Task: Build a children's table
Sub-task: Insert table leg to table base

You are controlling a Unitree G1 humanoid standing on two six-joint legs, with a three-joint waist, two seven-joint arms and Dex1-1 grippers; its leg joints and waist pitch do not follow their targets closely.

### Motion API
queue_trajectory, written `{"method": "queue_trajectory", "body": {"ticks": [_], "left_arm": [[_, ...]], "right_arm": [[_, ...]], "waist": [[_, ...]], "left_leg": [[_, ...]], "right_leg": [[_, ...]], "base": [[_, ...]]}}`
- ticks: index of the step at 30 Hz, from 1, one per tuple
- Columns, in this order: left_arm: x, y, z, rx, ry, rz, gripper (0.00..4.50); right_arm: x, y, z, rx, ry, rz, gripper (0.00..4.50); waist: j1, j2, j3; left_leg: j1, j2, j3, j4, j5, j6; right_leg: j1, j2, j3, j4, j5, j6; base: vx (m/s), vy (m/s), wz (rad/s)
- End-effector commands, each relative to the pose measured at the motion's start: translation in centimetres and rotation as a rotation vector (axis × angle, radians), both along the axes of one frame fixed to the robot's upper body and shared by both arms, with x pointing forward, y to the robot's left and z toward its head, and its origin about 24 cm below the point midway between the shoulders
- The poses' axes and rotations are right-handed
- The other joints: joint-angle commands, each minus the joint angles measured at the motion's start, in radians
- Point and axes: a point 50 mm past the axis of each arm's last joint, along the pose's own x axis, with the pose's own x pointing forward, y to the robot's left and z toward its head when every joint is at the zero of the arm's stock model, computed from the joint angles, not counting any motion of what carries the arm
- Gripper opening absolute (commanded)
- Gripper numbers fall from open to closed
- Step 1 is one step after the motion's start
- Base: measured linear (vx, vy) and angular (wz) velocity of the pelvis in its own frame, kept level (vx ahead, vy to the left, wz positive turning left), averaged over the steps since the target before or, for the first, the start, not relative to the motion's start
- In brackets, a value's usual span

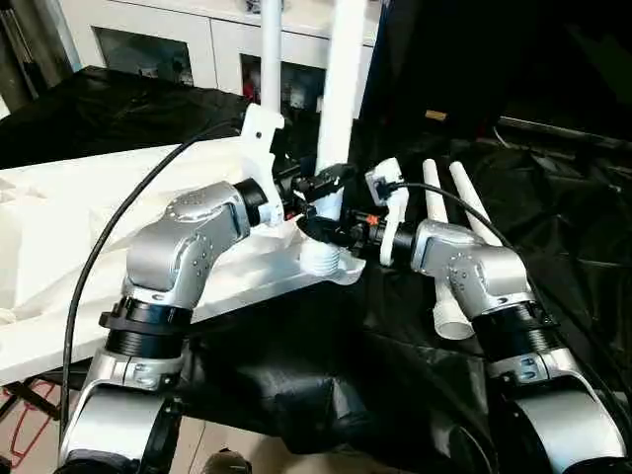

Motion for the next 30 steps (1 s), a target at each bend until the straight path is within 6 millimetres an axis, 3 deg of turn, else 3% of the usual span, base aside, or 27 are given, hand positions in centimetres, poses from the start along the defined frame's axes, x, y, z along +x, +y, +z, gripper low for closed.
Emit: {"method": "queue_trajectory", "body": {"ticks": [1, 17, 20, 24, 27, 29, 30], "left_arm": [[-0.6, -1.0, 0.3, 0.013, -0.031, -0.068, 1.93], [-0.6, -1.3, 0.8, 0.005, -0.057, -0.095, 1.93], [-0.4, -1.2, 1.3, -0.058, -0.071, -0.085, 2.63], [0.1, -0.5, 2.2, -0.175, -0.11, -0.008, 2.71], [0.8, 0.5, 3.1, -0.355, -0.11, 0.078, 2.94], [0.9, 0.8, 3.2, -0.386, -0.109, 0.093, 2.94], [1.1, 1.0, 3.2, -0.39, -0.108, 0.102, 2.94]], "right_arm": [[0.4, -0.5, 0.1, -0.028, -0.001, -0.02, 1.92], [0.2, -0.6, -0.2, -0.041, -0.003, -0.016, 1.91], [0.7, -0.9, 0.0, -0.007, -0.033, -0.091, 1.9], [1.2, -1.4, 0.6, 0.049, -0.07, -0.176, 1.89], [1.9, -2.1, 1.2, 0.116, -0.089, -0.281, 1.89], [2.1, -2.5, 1.3, 0.131, -0.093, -0.317, 1.89], [2.2, -2.8, 1.3, 0.13, -0.1, -0.342, 1.89]], "waist": [[-0.002, 0.007, -0.083], [-0.003, 0.011, -0.084], [-0.002, 0.011, -0.085], [-0.002, 0.012, -0.085], [0.001, 0.013, -0.086], [-0.003, 0.011, -0.085], [-0.003, 0.017, -0.085]], "left_leg": [[0.009, 0.013, 0.002, -0.059, -0.089, -0.021], [0.009, 0.013, 0.001, -0.059, -0.094, -0.024], [0.008, 0.013, 0.001, -0.058, -0.094, -0.025], [0.009, 0.013, 0.002, -0.057, -0.093, -0.026], [0.009, 0.012, 0.003, -0.056, -0.101, -0.032], [0.008, 0.01, 0.002, -0.056, -0.112, -0.029], [0.008, 0.01, 0.001, -0.056, -0.114, -0.028]], "right_leg": [[0.067, -0.082, 0.061, -0.065, -0.106, -0.13], [0.067, -0.081, 0.061, -0.064, -0.092, -0.137], [0.068, -0.082, 0.061, -0.063, -0.086, -0.139], [0.066, -0.083, 0.061, -0.063, -0.081, -0.149], [0.067, -0.082, 0.061, -0.062, -0.069, -0.164], [0.069, -0.082, 0.059, -0.064, -0.085, -0.15], [0.069, -0.081, 0.06, -0.064, -0.088, -0.148]], "base": [[0.0, 0.0, 0.0], [0.0, 0.0, 0.0], [0.0, 0.0, 0.0], [0.0, 0.0, 0.0], [0.0, 0.0, 0.0], [0.0, 0.0, 0.0], [0.0, 0.0, 0.0]]}}
